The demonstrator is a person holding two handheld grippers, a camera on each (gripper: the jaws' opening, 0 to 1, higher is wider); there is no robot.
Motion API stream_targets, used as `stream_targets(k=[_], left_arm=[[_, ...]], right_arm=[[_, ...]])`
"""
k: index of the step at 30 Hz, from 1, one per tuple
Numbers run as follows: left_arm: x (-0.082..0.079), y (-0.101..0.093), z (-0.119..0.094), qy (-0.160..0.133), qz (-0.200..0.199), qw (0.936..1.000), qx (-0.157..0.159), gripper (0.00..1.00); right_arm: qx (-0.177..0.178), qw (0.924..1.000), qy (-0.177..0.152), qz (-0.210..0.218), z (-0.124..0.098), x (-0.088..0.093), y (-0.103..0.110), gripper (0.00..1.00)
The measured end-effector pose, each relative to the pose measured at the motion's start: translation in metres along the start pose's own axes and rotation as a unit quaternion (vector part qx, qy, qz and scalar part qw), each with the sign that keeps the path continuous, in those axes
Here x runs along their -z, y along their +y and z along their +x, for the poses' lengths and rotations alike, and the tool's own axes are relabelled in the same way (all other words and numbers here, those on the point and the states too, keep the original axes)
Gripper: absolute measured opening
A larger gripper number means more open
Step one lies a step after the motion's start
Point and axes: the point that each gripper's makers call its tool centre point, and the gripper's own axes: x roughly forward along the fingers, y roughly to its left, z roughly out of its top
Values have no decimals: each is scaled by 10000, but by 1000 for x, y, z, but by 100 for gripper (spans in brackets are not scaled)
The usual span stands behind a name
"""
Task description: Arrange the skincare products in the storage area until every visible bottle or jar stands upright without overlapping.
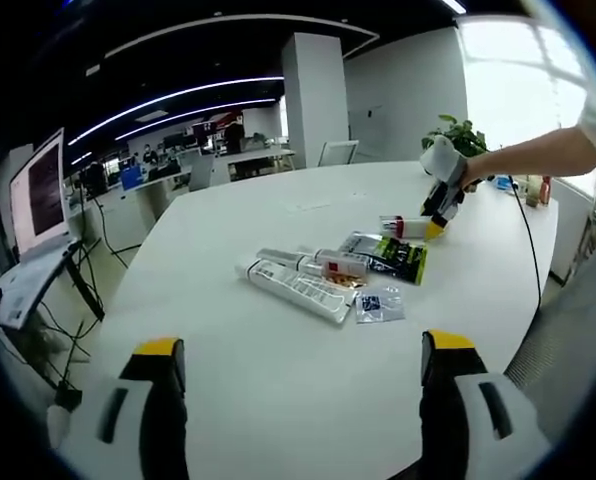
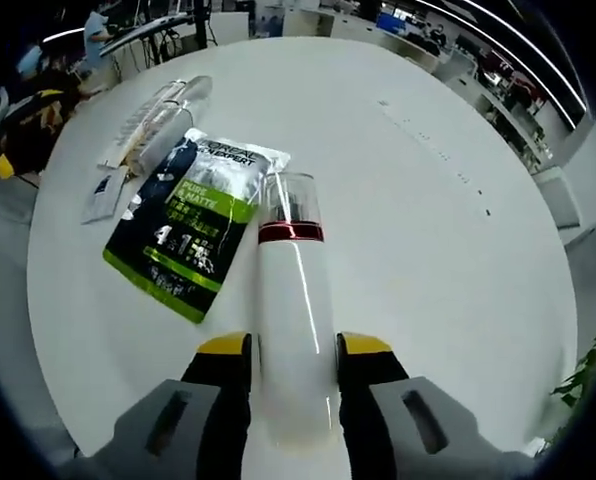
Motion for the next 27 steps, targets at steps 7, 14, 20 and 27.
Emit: stream_targets(k=[7, 14, 20, 27], left_arm=[[1, -1, 0, 45, 4, 10000, 3, 92], [2, 1, 0, 48, -9, 10000, -14, 91], [2, 0, 1, 72, 32, 10000, -12, 91], [2, -5, 1, 119, 95, 9999, 41, 91]], right_arm=[[-188, 9997, 138, 75, 2, 2, 4, 33], [-242, 9993, 237, 140, 4, 3, 2, 31], [-228, 9989, 285, 279, 5, 3, 2, 31], [-168, 9984, 191, 503, 5, 4, 1, 30]])
